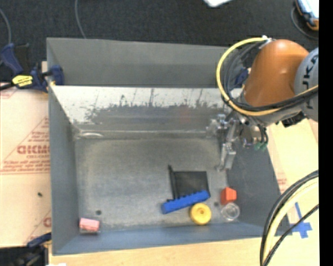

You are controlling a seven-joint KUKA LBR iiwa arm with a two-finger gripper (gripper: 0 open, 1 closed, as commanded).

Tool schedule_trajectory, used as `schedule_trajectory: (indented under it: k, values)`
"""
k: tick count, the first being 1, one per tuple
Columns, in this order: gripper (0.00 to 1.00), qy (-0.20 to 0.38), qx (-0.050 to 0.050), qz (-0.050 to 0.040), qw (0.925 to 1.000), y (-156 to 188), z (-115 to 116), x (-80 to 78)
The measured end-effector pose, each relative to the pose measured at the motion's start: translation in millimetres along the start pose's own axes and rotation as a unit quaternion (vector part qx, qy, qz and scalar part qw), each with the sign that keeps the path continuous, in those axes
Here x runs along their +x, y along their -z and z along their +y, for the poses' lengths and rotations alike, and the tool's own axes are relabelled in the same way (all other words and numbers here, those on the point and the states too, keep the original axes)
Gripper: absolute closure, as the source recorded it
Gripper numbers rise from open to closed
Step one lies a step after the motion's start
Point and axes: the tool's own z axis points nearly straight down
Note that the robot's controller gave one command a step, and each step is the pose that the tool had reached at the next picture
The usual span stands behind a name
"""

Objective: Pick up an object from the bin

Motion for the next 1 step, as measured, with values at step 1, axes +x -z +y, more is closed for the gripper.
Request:
schedule_trajectory:
  k: [1]
  values:
    - [0.00, 0.001, 0.001, -0.0042, 1.0000, 5.2, 0.3, -1.5]
